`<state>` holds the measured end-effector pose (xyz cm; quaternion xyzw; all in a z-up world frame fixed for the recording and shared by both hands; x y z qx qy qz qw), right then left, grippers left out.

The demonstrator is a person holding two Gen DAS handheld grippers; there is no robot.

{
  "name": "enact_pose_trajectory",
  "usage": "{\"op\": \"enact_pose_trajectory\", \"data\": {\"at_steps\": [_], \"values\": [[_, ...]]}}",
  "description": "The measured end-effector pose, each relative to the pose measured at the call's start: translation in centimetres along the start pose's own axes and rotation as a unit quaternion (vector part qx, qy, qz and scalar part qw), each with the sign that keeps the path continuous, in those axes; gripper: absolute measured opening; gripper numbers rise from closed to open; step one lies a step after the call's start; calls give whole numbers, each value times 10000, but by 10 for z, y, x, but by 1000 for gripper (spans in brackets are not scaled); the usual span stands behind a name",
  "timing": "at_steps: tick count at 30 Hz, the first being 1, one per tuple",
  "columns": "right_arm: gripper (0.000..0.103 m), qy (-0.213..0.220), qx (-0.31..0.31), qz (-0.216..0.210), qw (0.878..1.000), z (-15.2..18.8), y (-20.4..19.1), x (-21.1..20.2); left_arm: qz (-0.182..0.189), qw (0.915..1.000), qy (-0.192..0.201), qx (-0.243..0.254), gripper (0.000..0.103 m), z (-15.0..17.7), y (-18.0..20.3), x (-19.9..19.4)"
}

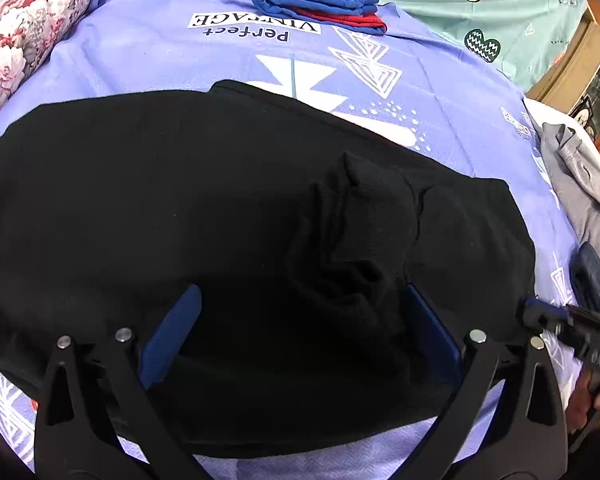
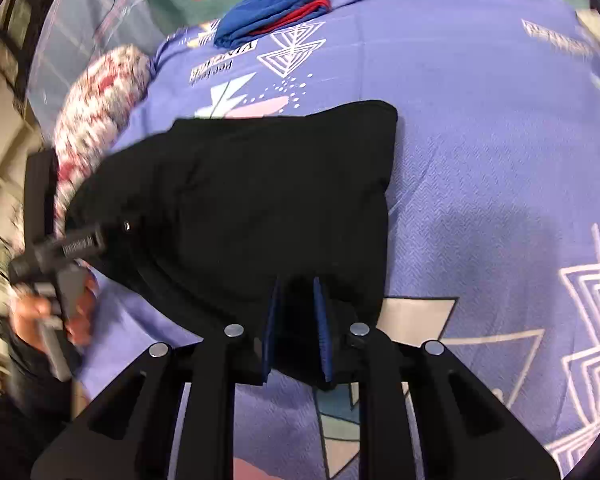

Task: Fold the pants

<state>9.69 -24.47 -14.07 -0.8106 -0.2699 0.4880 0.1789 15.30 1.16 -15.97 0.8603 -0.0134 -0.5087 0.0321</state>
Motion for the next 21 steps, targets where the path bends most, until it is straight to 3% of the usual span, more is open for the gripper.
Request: {"op": "enact_pose_trajectory", "data": {"at_steps": [4, 7, 9, 15, 18, 21], "values": [[19, 293, -48, 310, 9991, -27, 3, -8, -4, 10000, -15, 11, 101, 0, 0, 0], [19, 72, -257, 508, 9984, -28, 0, 6, -76, 9999, 46, 58, 101, 1, 4, -1], [20, -207, -248, 519, 9981, -16, 4, 17, -75, 9999, 62, 70, 101, 1, 4, 0], [20, -171, -281, 386, 9987, 7, 4, 2, -57, 9998, 171, 103, 101, 1, 3, -1], [21, -229, -191, 332, 9990, 5, 4, -2, -42, 9998, 191, 86, 101, 0, 2, -1], [21, 107, -224, 487, 9985, -15, 4, -10, 53, 9997, 220, 20, 101, -1, -1, -1]]}}
Point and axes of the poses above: each gripper's, at about its wrist camera, not at the fingertips, and x roughly the way its jaws point, y to its right, z to its underside, the point moved 6 cm from there along x, roughly the way its jaws point, and after that the axes turned 11 degrees about -z, right-handed, at the moved point
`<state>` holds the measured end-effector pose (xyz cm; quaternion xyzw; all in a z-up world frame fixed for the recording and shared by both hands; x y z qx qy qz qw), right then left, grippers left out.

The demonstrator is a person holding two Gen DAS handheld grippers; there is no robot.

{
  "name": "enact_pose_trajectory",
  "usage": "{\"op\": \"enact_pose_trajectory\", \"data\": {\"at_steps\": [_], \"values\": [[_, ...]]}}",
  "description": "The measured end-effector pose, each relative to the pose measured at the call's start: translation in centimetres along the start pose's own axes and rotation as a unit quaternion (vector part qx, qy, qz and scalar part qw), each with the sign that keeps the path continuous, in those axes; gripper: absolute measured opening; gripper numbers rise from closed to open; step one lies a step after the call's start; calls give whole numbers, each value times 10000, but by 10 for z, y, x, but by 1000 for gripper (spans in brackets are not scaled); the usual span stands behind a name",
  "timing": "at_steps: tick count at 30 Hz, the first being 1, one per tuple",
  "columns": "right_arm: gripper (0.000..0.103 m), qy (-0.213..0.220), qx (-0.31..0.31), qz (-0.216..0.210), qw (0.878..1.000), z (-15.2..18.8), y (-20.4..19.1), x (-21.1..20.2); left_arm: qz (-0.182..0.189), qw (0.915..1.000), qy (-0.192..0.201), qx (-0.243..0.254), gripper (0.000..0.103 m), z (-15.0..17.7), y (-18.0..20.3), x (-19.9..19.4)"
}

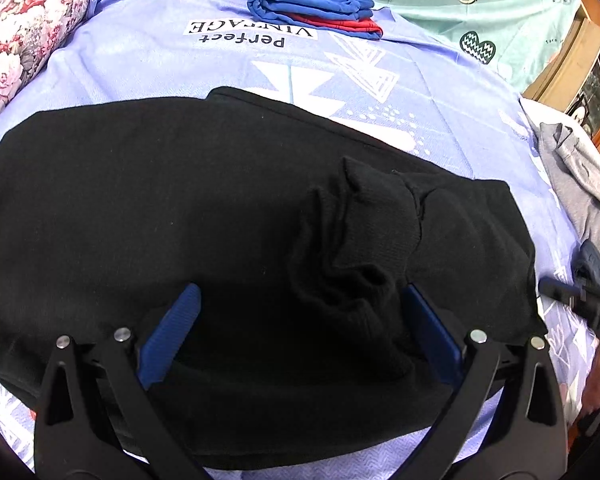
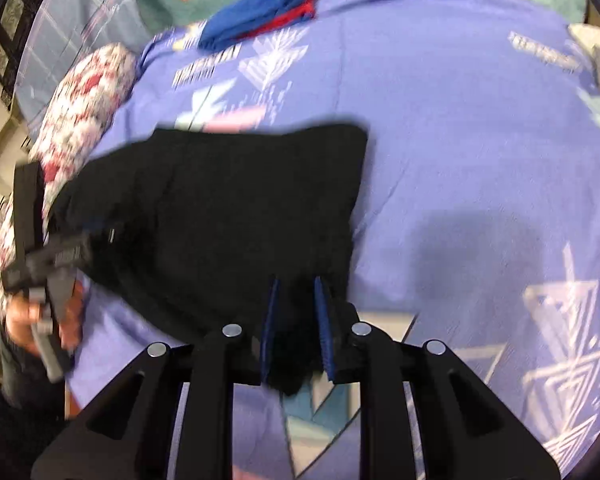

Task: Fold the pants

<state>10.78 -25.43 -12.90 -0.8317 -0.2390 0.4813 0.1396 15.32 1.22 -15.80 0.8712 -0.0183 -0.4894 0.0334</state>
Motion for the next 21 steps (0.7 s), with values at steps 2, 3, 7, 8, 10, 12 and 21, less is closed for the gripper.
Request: {"op": "enact_pose_trajectory", "data": {"at_steps": [2, 3, 7, 8, 10, 12, 21], "values": [[25, 275, 23, 276, 9992, -19, 8, 0, 37, 10000, 9, -29, 101, 1, -1, -1], [29, 346, 57, 401, 9986, -26, 12, 3, 22, 10000, 9, -18, 101, 1, -1, -1], [33, 173, 358, 389, 9984, -33, 28, 30, -46, 10000, -4, 34, 101, 2, 1, 1], [35, 172, 370, 348, 9986, -31, 30, 36, -31, 10000, -18, 19, 101, 2, 0, 1], [36, 132, 374, 385, 9985, -31, 30, 33, -26, 10000, 5, 20, 101, 2, 0, 0], [37, 228, 440, 279, 9984, -36, 24, 22, -34, 10000, 0, 26, 101, 2, 1, 0], [43, 328, 312, 263, 9986, -36, 16, 37, 10, 10000, 27, -11, 101, 2, -1, 0]]}}
Point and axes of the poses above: each gripper's, at about its wrist camera, not at the fingertips, and x roughly the way its jaws point, y to its right, z to its underside, the point moved 6 cm from there along x, roughly the way its jaws point, and after that the axes turned 11 degrees about -z, right-handed, at the moved point
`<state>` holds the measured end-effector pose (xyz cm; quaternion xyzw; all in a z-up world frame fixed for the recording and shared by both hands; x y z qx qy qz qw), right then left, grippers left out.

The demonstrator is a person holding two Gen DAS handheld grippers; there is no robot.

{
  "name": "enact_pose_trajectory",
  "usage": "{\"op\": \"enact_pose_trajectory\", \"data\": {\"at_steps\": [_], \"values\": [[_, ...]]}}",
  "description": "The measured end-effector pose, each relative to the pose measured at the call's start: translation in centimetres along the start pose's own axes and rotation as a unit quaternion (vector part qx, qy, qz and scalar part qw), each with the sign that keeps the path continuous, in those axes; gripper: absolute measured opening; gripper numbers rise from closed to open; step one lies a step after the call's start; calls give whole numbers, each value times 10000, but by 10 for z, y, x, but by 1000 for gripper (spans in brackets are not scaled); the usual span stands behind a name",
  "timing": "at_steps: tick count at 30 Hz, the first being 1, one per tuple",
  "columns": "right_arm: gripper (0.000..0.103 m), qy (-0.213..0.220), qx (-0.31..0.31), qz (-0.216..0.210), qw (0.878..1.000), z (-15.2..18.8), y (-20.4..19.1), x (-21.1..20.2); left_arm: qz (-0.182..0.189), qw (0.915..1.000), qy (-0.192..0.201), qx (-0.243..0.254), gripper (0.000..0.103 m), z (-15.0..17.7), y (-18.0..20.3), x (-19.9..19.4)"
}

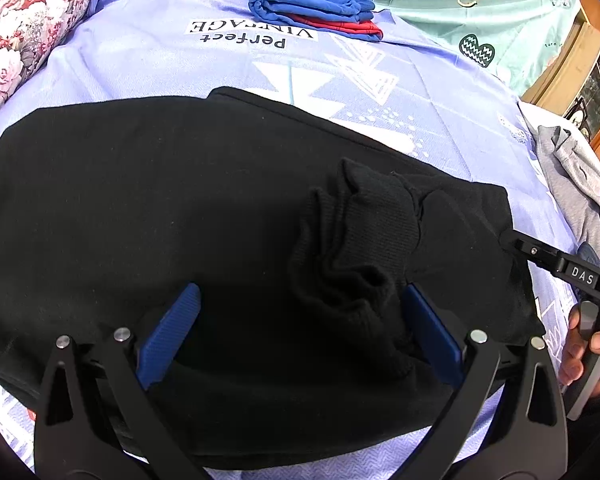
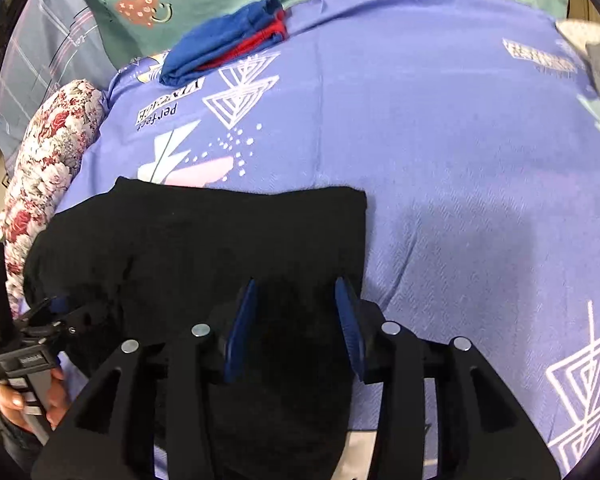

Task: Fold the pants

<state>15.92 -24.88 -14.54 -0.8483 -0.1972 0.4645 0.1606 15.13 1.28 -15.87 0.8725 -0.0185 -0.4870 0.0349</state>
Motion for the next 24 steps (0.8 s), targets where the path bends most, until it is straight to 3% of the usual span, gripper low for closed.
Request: {"op": "enact_pose_trajectory", "data": {"at_steps": [7, 9, 11, 14, 17, 24], "values": [[48, 75, -96, -164, 9998, 14, -20, -26, -29, 10000, -7, 21, 101, 0, 0, 1], [56, -310, -159, -18, 9994, 30, -17, -10, -47, 10000, -34, 34, 101, -1, 1, 2], [64, -342, -615, 180, 9974, 37, -27, -6, -77, 9999, -34, 62, 101, -2, 2, 2], [74, -381, -606, 157, 9973, 37, -35, -9, -45, 10000, -54, 22, 101, -3, 1, 1], [75, -179, -587, -126, 9980, 36, -45, -18, 76, 9996, -150, -244, 101, -3, -10, -10], [77, 22, -314, -253, 9992, 47, -40, -28, -69, 9914, 370, -1252, 101, -3, -93, -71]]}}
Point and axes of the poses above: each gripper's, at about its wrist camera, not at the fingertips, and x roughly the way its jaws point, y to its right, z to its underside, the point moved 6 cm from there along x, roughly the way its jaws point, and after that the axes turned 11 degrees about -z, right-handed, at the moved point
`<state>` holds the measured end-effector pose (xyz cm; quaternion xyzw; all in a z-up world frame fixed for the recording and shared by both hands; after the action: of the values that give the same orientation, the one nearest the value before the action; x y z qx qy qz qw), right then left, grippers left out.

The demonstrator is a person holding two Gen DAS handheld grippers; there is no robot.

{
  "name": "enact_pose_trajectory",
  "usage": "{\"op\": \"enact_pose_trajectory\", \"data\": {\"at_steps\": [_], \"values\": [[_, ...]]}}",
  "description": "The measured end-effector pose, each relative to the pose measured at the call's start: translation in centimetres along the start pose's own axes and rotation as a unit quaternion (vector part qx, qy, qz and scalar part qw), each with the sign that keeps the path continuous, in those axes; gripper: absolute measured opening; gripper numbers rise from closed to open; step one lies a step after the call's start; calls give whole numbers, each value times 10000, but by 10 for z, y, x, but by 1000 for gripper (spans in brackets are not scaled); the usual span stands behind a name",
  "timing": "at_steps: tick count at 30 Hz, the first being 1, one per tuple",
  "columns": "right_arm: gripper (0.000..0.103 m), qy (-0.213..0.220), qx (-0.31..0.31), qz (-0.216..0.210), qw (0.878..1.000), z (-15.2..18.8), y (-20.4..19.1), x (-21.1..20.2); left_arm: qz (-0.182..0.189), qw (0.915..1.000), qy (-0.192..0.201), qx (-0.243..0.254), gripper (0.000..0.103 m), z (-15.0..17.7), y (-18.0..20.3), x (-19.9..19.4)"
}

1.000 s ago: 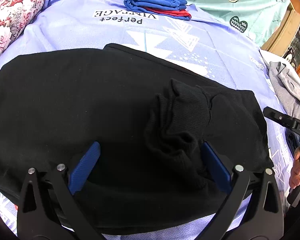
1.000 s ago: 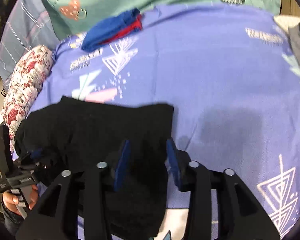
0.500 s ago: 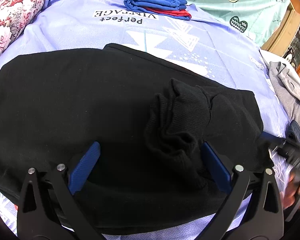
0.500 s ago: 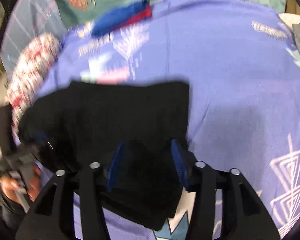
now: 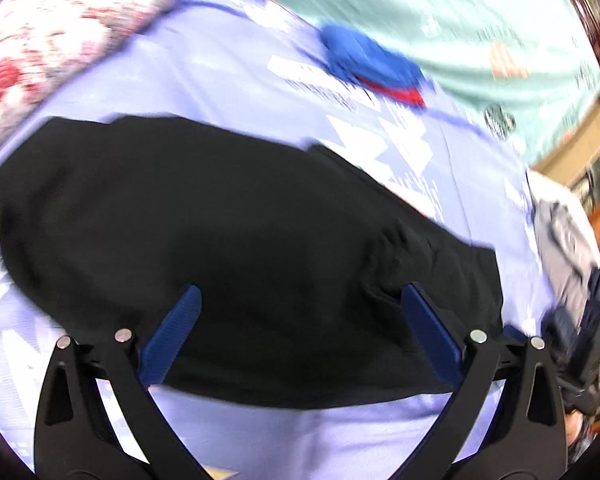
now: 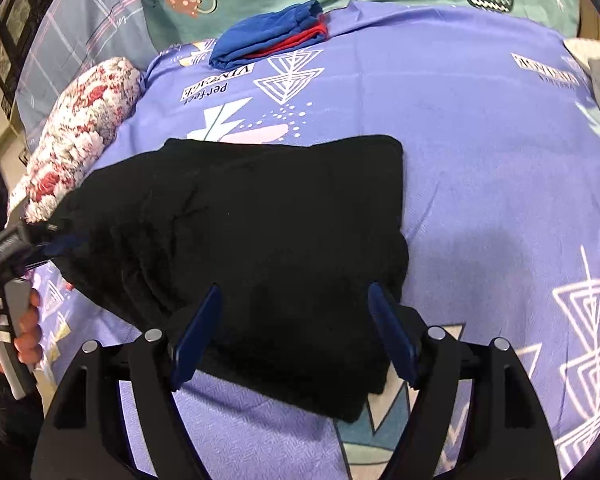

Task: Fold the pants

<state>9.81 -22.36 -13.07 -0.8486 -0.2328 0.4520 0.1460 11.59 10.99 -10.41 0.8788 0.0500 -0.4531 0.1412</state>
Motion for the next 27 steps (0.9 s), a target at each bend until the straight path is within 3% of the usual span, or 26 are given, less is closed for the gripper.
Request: {"op": "enact_pose_trajectory", "data": {"at_steps": [4, 6, 8, 12, 15, 21, 25, 27], "values": [[77, 145, 101, -8, 9998, 3, 5, -7, -383, 9973, 292, -562, 101, -11, -63, -24], [78, 132, 160, -16, 9998, 5, 8, -9, -761, 9939, 292, -744, 101, -14, -94, -25], [78, 95, 182, 18, 9998, 6, 10, -8, -865, 9910, 253, -994, 101, -15, -118, -22], [78, 17, 185, 84, 9998, 8, 10, -5, -416, 9822, -268, -1813, 101, -8, -154, 1], [78, -46, 184, 174, 9997, 9, 11, -3, 0, 9752, -643, -2116, 101, 1, -162, 18], [78, -112, 135, 395, 9991, 5, 10, 3, 627, 9665, -789, -2359, 100, -8, -165, 39], [78, -79, 115, 464, 9988, -1, 7, 7, 641, 9689, -961, -2189, 101, -23, -161, 53], [83, -52, 114, 472, 9988, -3, 5, 9, 705, 9668, -925, -2275, 101, -31, -165, 60]]}}
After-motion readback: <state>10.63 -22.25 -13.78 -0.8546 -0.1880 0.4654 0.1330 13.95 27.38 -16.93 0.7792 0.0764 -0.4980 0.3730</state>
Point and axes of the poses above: each gripper's, at about its wrist camera, not at the fingertips, and x roughly the way its jaws point, y to its right, z to its underside, the point moved 6 cm from there along x, roughly the way its jaws point, and after that the axes turned 11 degrees about -z, right-handed, at the moved point
